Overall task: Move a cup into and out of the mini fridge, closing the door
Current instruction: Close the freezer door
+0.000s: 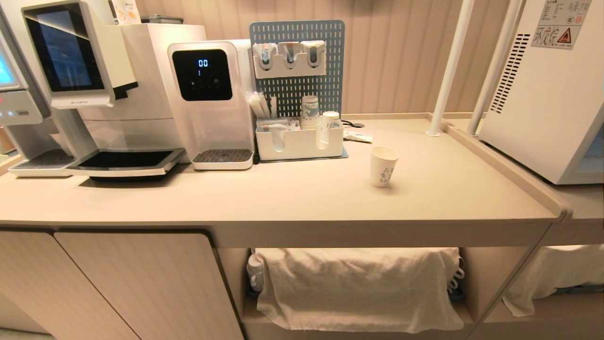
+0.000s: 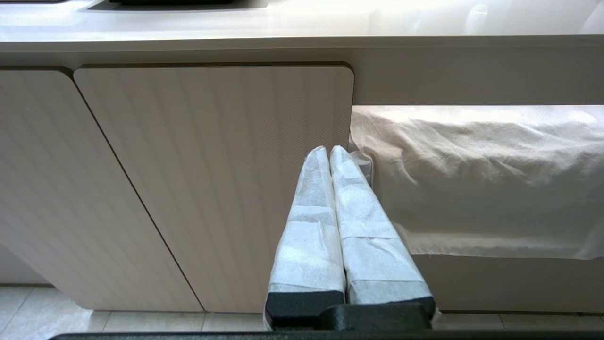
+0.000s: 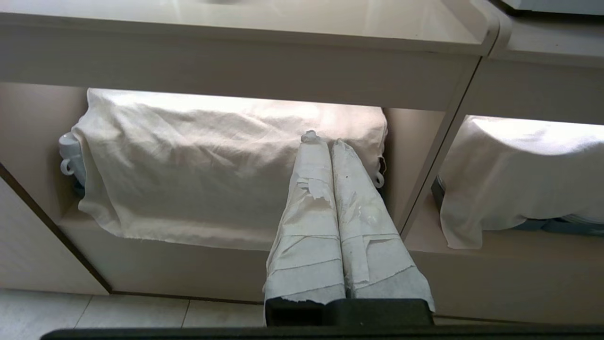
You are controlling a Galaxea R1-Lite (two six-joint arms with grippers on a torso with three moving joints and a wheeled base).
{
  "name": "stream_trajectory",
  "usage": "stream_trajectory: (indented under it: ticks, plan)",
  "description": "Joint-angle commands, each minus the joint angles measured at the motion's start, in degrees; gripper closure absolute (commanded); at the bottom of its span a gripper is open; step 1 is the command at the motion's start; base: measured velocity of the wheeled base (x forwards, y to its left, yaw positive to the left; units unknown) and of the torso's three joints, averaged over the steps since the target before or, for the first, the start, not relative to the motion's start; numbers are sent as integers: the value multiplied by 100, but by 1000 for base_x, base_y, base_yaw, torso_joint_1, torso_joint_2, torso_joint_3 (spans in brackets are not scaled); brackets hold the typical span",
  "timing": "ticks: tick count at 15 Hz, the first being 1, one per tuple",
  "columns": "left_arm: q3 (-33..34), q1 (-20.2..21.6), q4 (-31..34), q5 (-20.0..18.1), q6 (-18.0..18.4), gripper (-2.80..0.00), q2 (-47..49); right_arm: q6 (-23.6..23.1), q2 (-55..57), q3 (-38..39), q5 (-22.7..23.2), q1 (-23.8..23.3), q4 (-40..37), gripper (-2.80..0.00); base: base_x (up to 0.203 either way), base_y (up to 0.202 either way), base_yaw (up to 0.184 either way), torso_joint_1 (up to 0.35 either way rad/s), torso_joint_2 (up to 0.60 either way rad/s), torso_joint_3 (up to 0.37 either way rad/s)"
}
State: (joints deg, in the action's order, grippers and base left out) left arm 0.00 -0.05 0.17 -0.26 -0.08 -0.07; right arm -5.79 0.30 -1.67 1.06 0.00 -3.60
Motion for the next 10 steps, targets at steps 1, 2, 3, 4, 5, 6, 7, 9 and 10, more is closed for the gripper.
stream_trajectory:
  ticks: [1,2,3,4,5,6,7,9,10]
  plan:
    - [0,4,1,0,-1,0,7,-24,-39,1,0,2,16,0,0,0,0,0,0,0]
    - [0,5,1,0,-1,0,7,-1,-39,9,-10,0,8,0,0,0,0,0,0,0]
    - [0,-4,1,0,-1,0,7,113,-39,3,-21,0,-15,0,0,0,0,0,0,0]
    - [-1,-4,1,0,-1,0,7,245,-39,11,-41,0,1,0,0,0,0,0,0,0]
    - [0,0,1,0,-1,0,7,169,-39,62,-20,0,119,0,0,0,0,0,0,0]
    - [0,4,1,0,-1,0,7,151,-35,134,-25,0,329,0,0,0,0,0,0,0]
    - [0,5,1,0,-8,0,7,184,-39,167,-36,0,385,0,0,0,0,0,0,0]
    - [0,-2,10,0,-9,0,7,466,-34,167,-83,0,378,0,0,0,0,0,0,0]
    - [0,-4,10,0,-9,0,7,550,-34,167,-83,0,382,0,0,0,0,0,0,0]
